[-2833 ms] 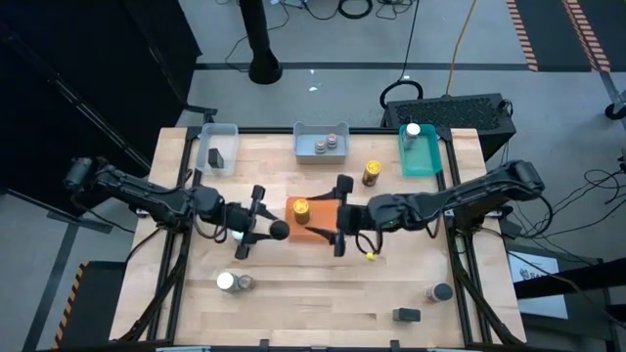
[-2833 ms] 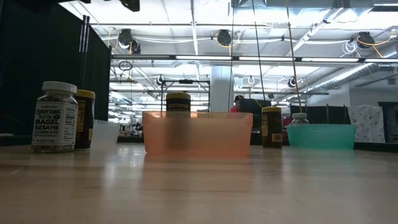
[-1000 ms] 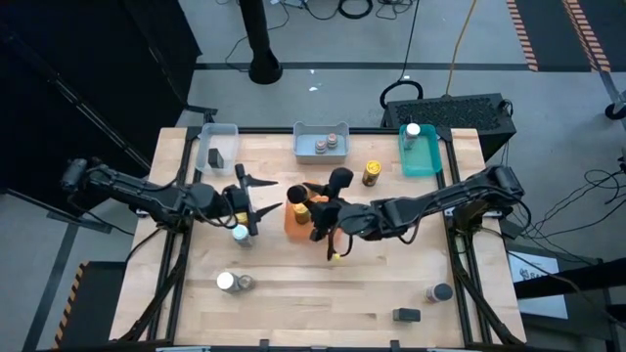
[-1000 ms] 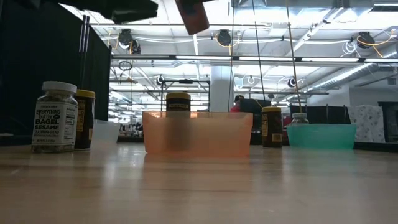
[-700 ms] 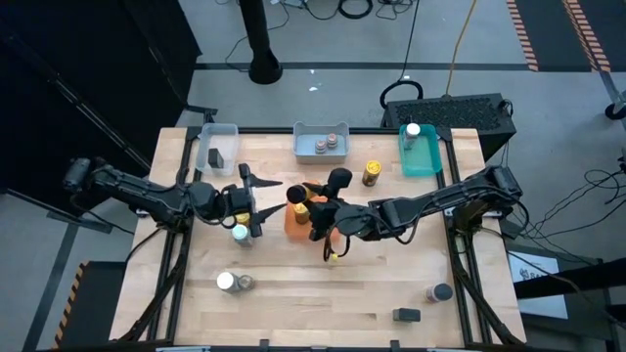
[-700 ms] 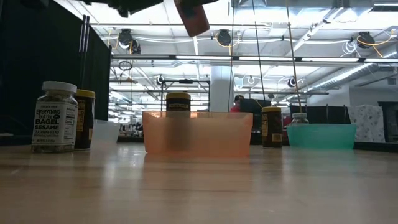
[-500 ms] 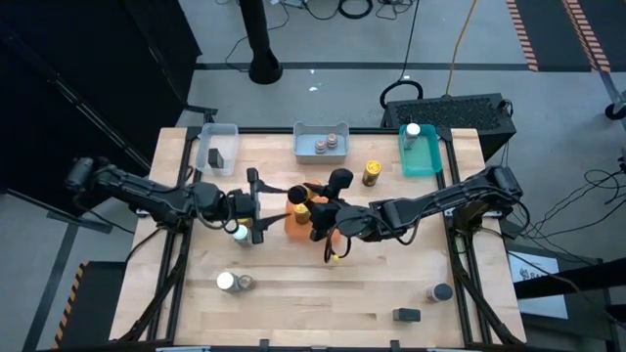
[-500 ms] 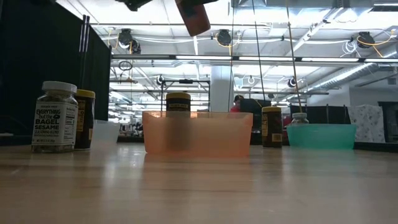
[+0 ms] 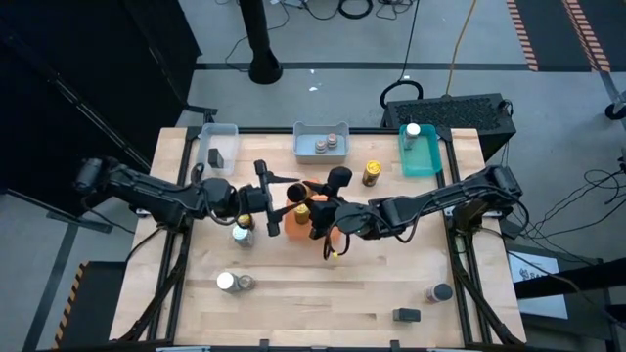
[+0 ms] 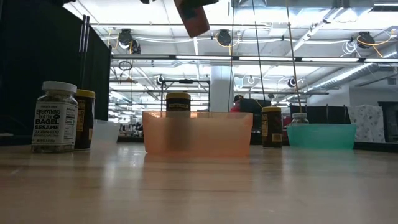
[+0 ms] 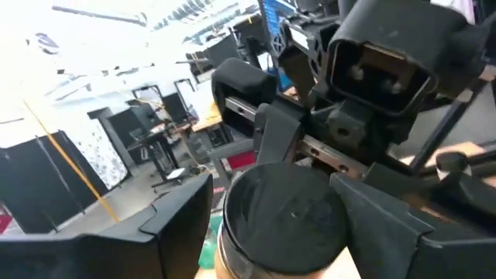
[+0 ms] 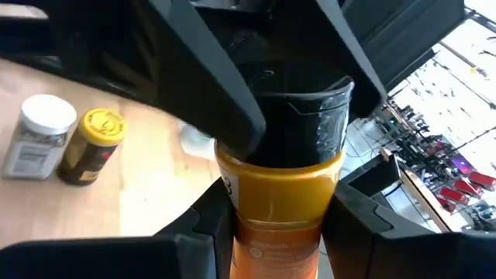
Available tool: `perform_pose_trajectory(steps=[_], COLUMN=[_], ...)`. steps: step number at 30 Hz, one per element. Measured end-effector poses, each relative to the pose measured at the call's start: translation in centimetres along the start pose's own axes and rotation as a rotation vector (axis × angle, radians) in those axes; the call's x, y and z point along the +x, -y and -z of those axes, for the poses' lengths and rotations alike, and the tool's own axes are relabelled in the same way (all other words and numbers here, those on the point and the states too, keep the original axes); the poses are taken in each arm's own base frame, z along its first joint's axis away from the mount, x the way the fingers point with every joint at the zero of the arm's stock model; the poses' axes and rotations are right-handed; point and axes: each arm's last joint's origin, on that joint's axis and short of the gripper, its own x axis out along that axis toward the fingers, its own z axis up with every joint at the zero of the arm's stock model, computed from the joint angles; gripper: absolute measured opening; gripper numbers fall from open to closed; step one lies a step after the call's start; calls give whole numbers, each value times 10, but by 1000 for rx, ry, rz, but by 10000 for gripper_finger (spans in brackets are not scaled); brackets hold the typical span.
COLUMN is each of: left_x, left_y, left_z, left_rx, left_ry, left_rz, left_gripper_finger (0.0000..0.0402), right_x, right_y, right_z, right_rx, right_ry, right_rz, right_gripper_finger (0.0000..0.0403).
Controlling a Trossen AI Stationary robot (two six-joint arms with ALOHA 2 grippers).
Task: Sort spices by type
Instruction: Put the orange seasoning bottle into the transparent bin
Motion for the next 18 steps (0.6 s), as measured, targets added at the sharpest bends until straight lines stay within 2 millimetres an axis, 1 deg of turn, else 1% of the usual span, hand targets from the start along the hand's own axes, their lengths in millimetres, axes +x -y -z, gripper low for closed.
perform_pose_trajectory(steps=[5,9,12,18], left_x=[2,4,4,4], left_y=[3,5,5,5], left_z=[5,8,6,6], left_rx=[15,20,27,16], left_ry=[-22,-37,-25,-42], left_rz=[10,10,4,-42], left_gripper_finger=[258,235,214,211], right_x=[0,0,0,0], right_y=[-1,-1,-1,-1], right_z=[0,1,1,0], right_rx=[-3,-7,4,10], right_ry=[0,-7,-3,1], right_rz=[-4,-3,-1,-7], right_gripper_finger=[130,130,130,137])
